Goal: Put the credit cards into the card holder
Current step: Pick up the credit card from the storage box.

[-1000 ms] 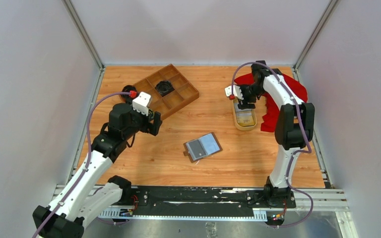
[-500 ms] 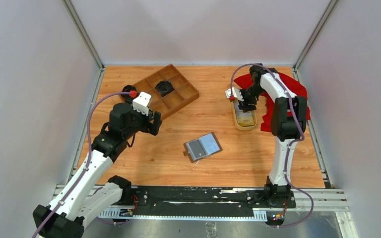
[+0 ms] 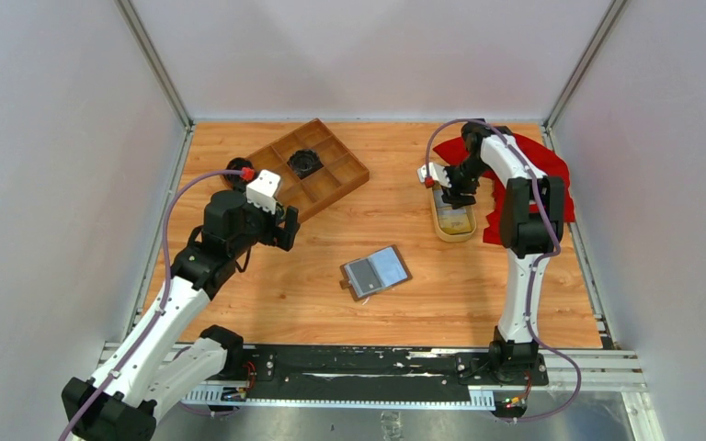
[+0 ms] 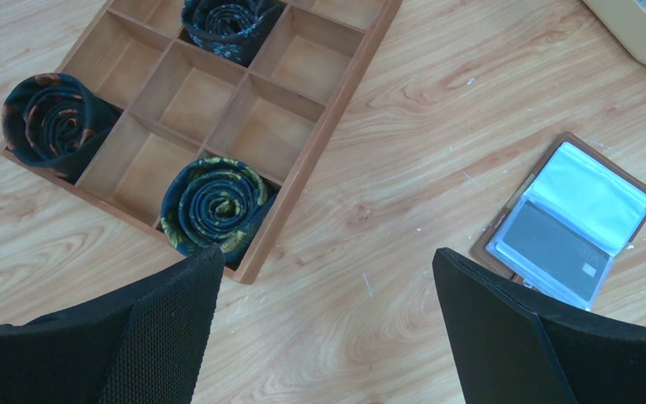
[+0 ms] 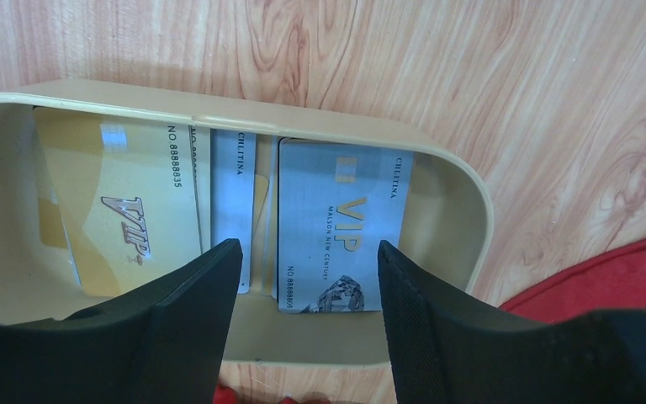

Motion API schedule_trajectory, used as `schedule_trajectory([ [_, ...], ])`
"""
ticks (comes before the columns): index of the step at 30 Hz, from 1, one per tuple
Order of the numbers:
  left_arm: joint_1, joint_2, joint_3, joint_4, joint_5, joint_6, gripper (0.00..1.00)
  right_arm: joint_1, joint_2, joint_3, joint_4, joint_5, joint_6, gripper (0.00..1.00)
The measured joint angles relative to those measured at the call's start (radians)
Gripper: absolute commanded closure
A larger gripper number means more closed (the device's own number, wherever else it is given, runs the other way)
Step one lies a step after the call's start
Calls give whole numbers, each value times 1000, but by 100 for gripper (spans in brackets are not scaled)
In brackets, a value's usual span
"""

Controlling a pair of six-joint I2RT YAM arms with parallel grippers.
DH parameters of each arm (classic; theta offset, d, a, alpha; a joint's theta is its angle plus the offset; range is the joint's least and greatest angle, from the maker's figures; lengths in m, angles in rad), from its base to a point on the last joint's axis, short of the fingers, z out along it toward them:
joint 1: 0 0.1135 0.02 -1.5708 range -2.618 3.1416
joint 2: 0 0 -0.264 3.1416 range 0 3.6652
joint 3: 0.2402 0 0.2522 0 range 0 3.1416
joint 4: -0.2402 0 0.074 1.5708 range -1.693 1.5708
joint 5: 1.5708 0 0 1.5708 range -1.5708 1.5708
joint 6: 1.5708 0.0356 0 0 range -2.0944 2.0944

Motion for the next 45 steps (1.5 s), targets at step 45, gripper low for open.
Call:
schedule_trajectory([
  [45,0,9,0,0,-2,3,0,0,32,2,64,23,61,37],
])
